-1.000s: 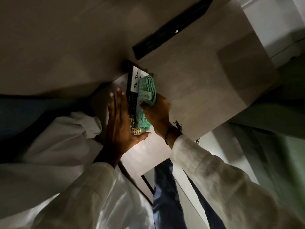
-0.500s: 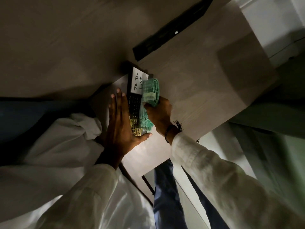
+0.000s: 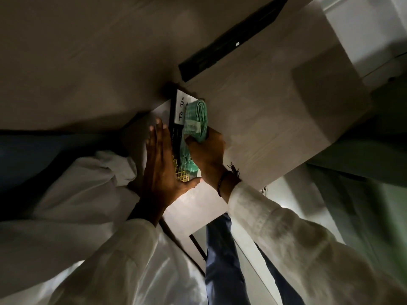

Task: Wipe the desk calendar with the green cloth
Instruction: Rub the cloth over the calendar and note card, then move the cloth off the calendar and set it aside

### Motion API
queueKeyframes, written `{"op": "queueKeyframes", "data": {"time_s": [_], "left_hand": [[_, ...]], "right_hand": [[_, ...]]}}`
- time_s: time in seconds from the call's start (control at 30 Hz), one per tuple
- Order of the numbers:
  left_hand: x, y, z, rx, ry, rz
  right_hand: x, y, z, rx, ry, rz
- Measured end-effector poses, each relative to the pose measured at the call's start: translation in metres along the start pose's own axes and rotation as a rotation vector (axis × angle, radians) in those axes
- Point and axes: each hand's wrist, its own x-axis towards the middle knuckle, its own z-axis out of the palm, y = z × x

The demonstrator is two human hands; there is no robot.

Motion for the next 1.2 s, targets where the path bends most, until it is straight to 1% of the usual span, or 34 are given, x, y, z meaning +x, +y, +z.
{"op": "queueKeyframes", "data": {"time_s": [0.07,0.2,0.27,0.3,0.37,0.4,0.43,0.5,0.53,0.6,0.7,0.8,0.83,0.87,0.9,0.97,1.0,1.03,1.07,1.13,1.2], "left_hand": [[0.000,0.000,-0.001,0.004,-0.018,-0.009],[-0.001,-0.002,0.000,-0.008,-0.010,-0.013],[0.000,-0.004,0.002,-0.001,-0.011,-0.027],[0.000,-0.004,0.003,0.005,-0.013,-0.036],[0.002,-0.004,0.002,0.000,-0.017,-0.053],[0.002,-0.003,0.001,-0.002,-0.025,-0.056],[0.002,-0.002,-0.001,0.000,-0.039,-0.058],[0.003,0.000,-0.004,0.002,-0.068,-0.066],[0.003,0.001,-0.005,0.003,-0.082,-0.073],[0.003,0.003,-0.008,0.013,-0.094,-0.089],[0.004,0.005,-0.010,0.035,-0.100,-0.115],[0.005,0.007,-0.009,0.053,-0.103,-0.117],[0.005,0.007,-0.009,0.057,-0.098,-0.110],[0.005,0.007,-0.008,0.062,-0.093,-0.101],[0.005,0.006,-0.008,0.065,-0.082,-0.089],[0.004,0.006,-0.008,0.076,-0.064,-0.065],[0.004,0.006,-0.008,0.085,-0.056,-0.056],[0.005,0.007,-0.008,0.092,-0.058,-0.057],[0.005,0.008,-0.010,0.092,-0.065,-0.068],[0.003,0.014,-0.013,0.067,-0.079,-0.122],[-0.004,0.026,-0.016,-0.022,-0.065,-0.236]], "right_hand": [[0.003,0.002,-0.002,0.006,0.015,0.054],[0.007,-0.002,-0.002,-0.089,0.045,0.063],[0.006,-0.006,-0.001,-0.063,0.003,0.116],[0.006,-0.006,-0.003,0.001,-0.046,0.165],[0.009,-0.007,-0.013,0.202,-0.163,0.289],[0.011,-0.009,-0.021,0.299,-0.195,0.347],[0.013,-0.010,-0.031,0.371,-0.189,0.390],[0.020,-0.011,-0.055,0.405,-0.091,0.407],[0.026,-0.011,-0.068,0.350,-0.024,0.366],[0.041,-0.014,-0.095,0.116,0.056,0.197],[0.069,-0.024,-0.129,-0.262,0.064,-0.093],[0.092,-0.033,-0.153,-0.501,0.106,-0.405],[0.098,-0.033,-0.156,-0.574,0.097,-0.463],[0.102,-0.032,-0.157,-0.638,0.043,-0.461],[0.105,-0.030,-0.156,-0.714,-0.068,-0.403],[0.105,-0.025,-0.149,-0.908,-0.326,-0.220],[0.103,-0.023,-0.144,-0.985,-0.401,-0.151],[0.101,-0.022,-0.140,-1.013,-0.421,-0.117],[0.098,-0.024,-0.136,-1.000,-0.401,-0.116],[0.089,-0.035,-0.130,-0.899,-0.322,-0.195],[0.081,-0.050,-0.124,-0.761,-0.311,-0.289]]}}
